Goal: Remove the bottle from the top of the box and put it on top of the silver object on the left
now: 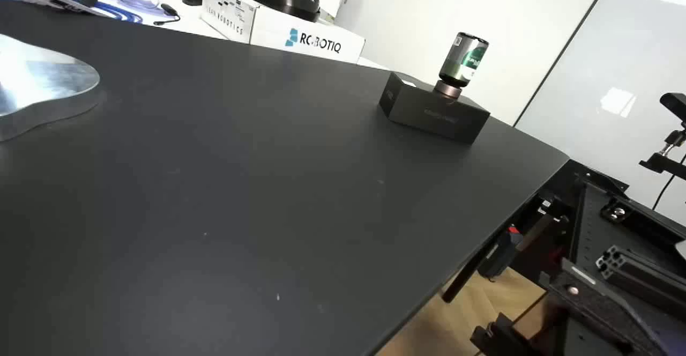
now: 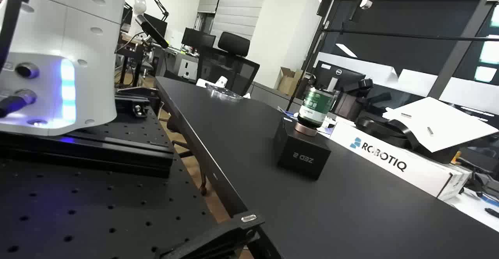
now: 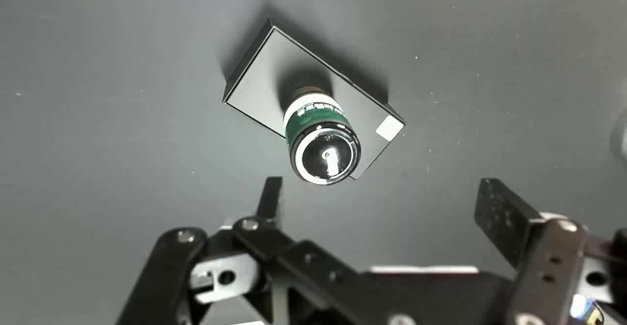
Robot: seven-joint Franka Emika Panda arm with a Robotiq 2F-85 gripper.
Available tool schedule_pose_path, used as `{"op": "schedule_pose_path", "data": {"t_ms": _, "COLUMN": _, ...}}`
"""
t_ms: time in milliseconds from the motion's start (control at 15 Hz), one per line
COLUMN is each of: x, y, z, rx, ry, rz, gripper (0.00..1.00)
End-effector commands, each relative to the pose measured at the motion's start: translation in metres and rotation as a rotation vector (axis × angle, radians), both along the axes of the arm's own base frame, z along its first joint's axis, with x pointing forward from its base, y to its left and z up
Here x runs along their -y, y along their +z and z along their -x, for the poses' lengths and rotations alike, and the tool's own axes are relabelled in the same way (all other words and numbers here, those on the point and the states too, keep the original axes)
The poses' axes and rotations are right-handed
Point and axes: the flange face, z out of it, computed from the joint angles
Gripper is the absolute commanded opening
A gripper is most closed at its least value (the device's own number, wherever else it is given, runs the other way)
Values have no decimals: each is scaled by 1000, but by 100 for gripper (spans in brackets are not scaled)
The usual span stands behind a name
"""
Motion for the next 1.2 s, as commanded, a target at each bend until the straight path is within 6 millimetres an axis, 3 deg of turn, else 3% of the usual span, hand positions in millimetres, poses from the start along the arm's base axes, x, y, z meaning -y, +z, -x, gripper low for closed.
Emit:
{"op": "schedule_pose_path", "data": {"t_ms": 0, "x": 0, "y": 0, "z": 0, "rx": -1, "ry": 0, "rz": 0, "gripper": 100}}
{"op": "schedule_pose_path", "data": {"t_ms": 467, "x": 0, "y": 0, "z": 0, "rx": -1, "ry": 0, "rz": 0, "gripper": 100}}
{"op": "schedule_pose_path", "data": {"t_ms": 733, "x": 4, "y": -6, "z": -20, "rx": 31, "ry": -132, "rz": 49, "gripper": 100}}
{"op": "schedule_pose_path", "data": {"t_ms": 1133, "x": -4, "y": -54, "z": -59, "rx": 46, "ry": -315, "rz": 108, "gripper": 100}}
